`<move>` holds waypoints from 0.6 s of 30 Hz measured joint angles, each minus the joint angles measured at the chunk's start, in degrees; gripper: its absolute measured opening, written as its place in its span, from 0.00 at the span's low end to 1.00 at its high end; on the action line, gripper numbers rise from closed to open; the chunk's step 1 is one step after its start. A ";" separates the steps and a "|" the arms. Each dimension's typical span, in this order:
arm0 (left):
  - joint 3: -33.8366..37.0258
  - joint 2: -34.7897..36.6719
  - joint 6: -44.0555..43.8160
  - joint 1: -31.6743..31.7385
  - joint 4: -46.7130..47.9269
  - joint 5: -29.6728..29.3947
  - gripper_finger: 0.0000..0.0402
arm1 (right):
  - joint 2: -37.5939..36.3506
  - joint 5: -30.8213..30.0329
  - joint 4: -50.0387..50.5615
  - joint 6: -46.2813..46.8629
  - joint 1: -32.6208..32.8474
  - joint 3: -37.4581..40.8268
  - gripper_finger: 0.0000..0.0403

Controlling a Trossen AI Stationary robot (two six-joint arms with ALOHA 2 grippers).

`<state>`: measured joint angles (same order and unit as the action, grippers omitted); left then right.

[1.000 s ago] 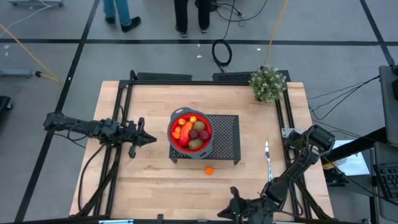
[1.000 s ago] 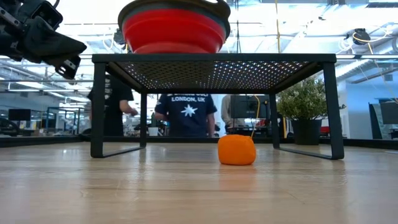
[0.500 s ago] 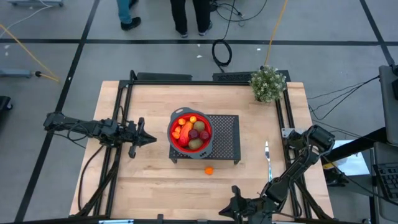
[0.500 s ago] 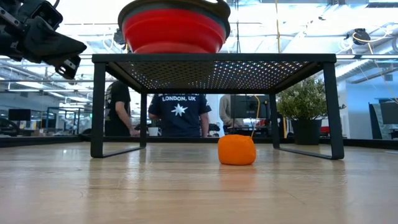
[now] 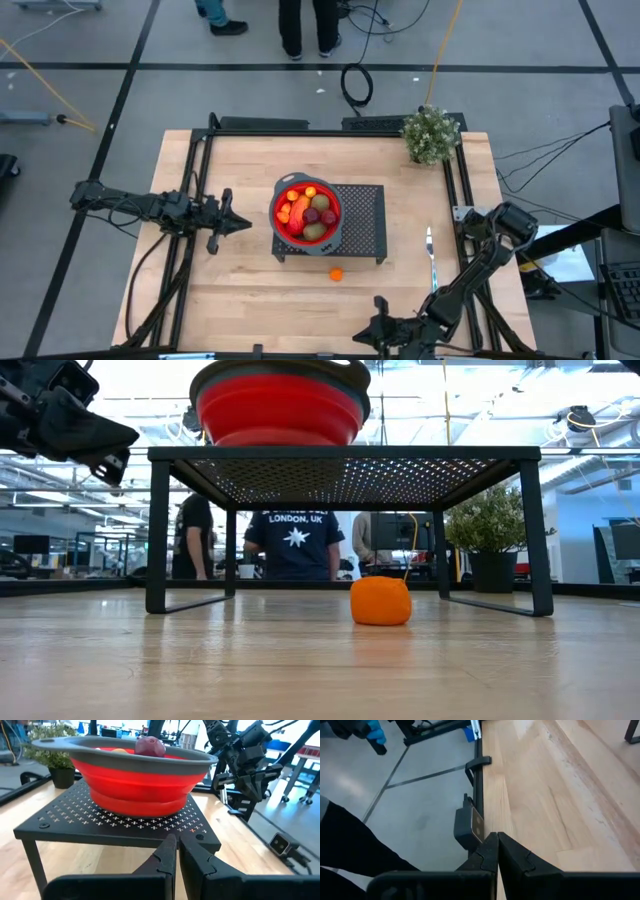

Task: Pick & Place Fruit
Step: Put the tangerine into the red colander on the shelf

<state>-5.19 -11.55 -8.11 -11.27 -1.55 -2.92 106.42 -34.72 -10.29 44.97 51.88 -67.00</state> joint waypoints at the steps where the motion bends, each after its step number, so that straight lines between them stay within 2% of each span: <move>1: 0.00 0.00 0.73 -0.01 0.00 0.04 0.05 | 0.42 0.03 -0.18 0.06 0.00 0.00 0.00; 9: 0.00 0.00 2.11 0.00 0.05 0.07 0.05 | 3.61 -0.08 -1.24 2.34 0.72 0.11 0.00; 13: 0.00 0.00 2.29 -0.01 0.05 0.05 0.05 | 3.47 -3.80 -0.92 2.05 1.07 0.09 0.00; 18: 0.00 0.00 2.50 -0.01 0.05 0.04 0.05 | 3.51 -4.27 1.18 3.83 1.31 0.09 0.00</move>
<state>-5.19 -11.55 -5.61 -11.28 -1.50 -2.87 109.93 -38.99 -9.12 48.81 53.19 -66.92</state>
